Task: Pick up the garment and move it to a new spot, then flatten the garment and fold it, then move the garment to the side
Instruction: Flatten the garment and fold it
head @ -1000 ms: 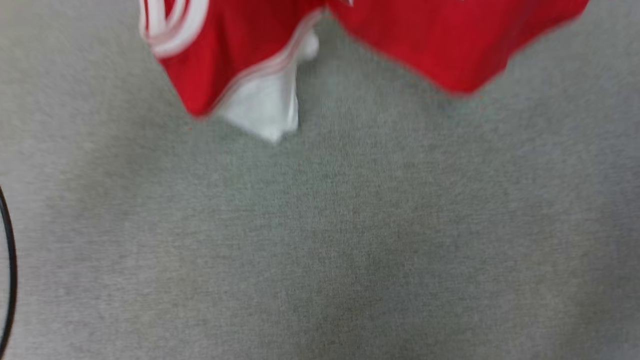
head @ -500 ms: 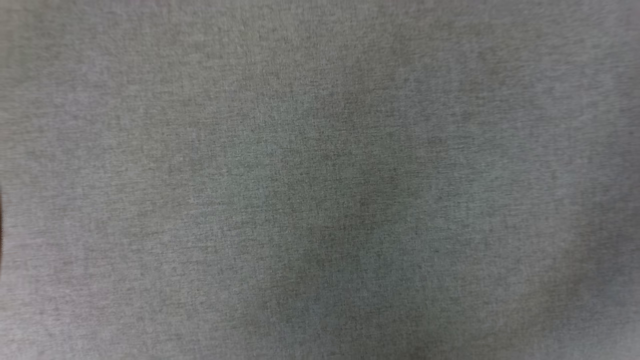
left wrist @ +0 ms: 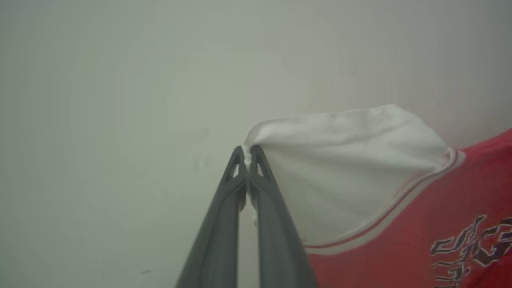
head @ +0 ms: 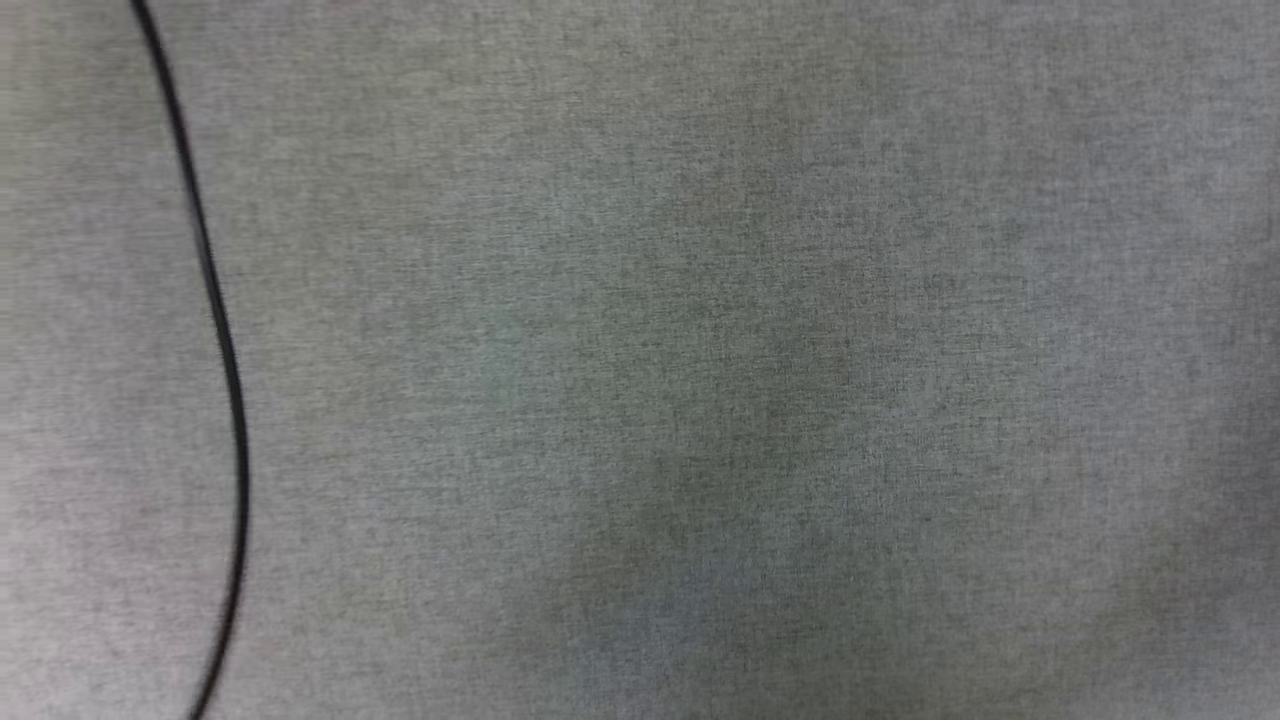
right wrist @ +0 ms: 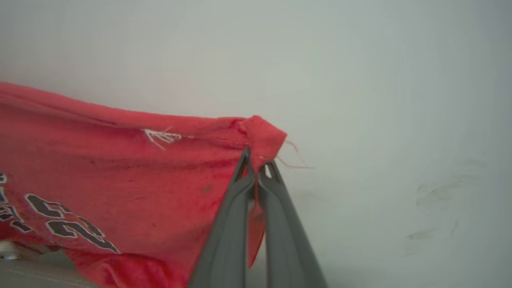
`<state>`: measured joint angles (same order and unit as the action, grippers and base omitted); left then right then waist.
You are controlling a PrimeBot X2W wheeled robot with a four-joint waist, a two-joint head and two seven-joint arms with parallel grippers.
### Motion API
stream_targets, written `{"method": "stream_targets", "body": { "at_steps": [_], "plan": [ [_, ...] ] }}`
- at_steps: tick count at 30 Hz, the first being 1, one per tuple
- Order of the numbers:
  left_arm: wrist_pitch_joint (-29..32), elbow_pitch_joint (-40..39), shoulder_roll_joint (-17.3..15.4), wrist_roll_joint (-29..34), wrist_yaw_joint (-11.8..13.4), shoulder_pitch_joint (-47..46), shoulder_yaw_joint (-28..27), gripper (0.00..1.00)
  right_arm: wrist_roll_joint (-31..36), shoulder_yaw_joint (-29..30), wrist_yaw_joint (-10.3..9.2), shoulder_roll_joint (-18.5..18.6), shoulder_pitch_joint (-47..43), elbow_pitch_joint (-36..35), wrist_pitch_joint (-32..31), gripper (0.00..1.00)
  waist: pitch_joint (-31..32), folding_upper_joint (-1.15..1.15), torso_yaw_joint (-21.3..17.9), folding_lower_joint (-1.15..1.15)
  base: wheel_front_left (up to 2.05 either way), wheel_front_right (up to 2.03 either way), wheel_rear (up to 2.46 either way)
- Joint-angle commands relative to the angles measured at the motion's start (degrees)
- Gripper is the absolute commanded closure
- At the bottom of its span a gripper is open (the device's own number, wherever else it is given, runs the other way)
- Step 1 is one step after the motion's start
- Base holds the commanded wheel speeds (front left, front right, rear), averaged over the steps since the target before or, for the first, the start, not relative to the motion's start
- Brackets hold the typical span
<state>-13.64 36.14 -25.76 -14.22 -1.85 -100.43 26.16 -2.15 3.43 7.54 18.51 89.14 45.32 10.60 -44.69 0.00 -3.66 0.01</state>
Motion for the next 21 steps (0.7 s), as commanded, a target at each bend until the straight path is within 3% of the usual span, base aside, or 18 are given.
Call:
{"method": "stream_targets", "body": {
  "at_steps": [1, 10, 21],
  "plan": [
    [-0.68, 0.11, 0.69, -0.90, 0.49, 3.09, 0.00, 1.00, -0.86, -0.46, -0.10, -0.60, -1.36, 0.93, 1.11, 1.00, 0.58, 0.00, 0.27, -0.01, 0.00, 0.00, 0.00],
    [-1.65, -6.80, 3.59, -5.09, 2.47, 29.05, -0.75, 1.00, -7.75, -6.46, -0.10, -3.16, -19.31, 0.95, 4.47, 1.00, 9.13, 0.00, 0.87, -0.01, 0.00, 0.00, 0.00],
    [-0.80, -12.42, 3.16, -8.28, 4.73, 56.42, 1.51, 1.00, -19.87, -15.73, -0.10, 0.93, -39.07, -1.21, 3.47, 1.00, 20.43, 0.00, 2.52, -0.01, 0.00, 0.00, 0.00]
  ]
}}
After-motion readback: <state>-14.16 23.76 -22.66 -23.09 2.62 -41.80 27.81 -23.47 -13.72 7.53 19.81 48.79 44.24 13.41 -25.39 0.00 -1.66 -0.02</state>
